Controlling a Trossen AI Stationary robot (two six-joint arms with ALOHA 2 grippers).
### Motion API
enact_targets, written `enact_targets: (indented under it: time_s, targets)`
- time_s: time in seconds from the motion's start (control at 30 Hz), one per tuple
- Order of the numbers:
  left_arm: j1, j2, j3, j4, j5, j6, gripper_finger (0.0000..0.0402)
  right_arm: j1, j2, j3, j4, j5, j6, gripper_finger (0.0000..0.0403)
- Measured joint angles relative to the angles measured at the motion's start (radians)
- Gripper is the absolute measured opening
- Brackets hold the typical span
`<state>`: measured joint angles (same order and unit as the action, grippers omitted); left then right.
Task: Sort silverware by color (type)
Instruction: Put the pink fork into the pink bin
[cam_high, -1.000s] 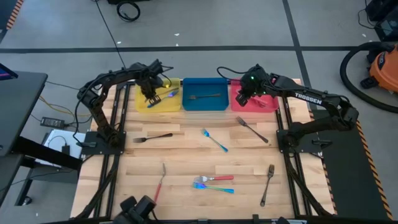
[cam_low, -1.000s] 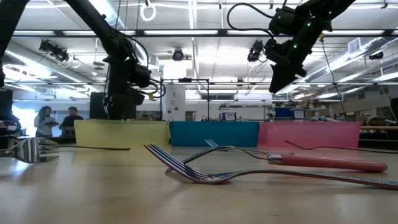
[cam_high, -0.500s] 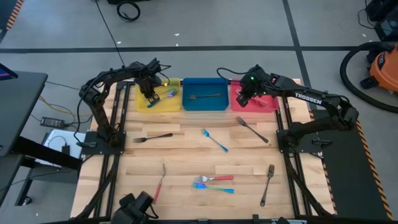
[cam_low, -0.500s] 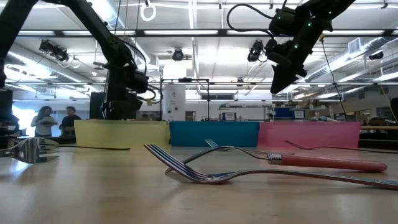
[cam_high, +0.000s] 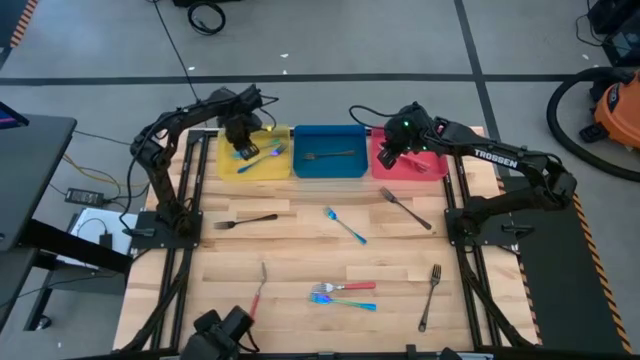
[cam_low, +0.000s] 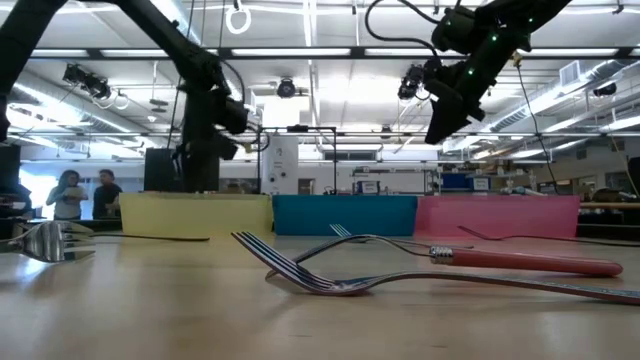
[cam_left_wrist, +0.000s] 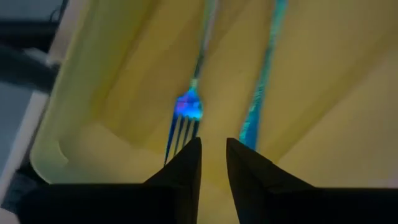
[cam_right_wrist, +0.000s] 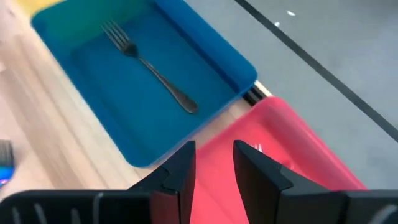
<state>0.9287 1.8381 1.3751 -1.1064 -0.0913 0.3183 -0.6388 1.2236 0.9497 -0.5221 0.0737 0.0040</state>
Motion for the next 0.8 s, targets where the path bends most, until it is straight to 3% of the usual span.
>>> enact_targets:
  time_s: [0.2,0.47,0.63,0.8]
  targets:
    - [-0.079,0.0,0.074,-0.072,0.013,0.0,0.0077,0.056,0.0,0.0,0.021,-0.128,-0.093,0.0117]
    - [-0.161,0.0,0.085,-0.119,0.016,0.008,0.0077,0.201,0.008,0.0,0.013,-0.419,-0.1,0.0117]
    - [-0.19,0.0,0.085,-0.118,0.015,0.007,0.0077,0.334,0.04,0.0,0.013,-0.431,-0.076,0.0117]
    - [-0.233,0.0,0.085,-0.119,0.016,0.001,0.0077,0.477,0.101,0.0,0.03,-0.352,0.008,0.0117]
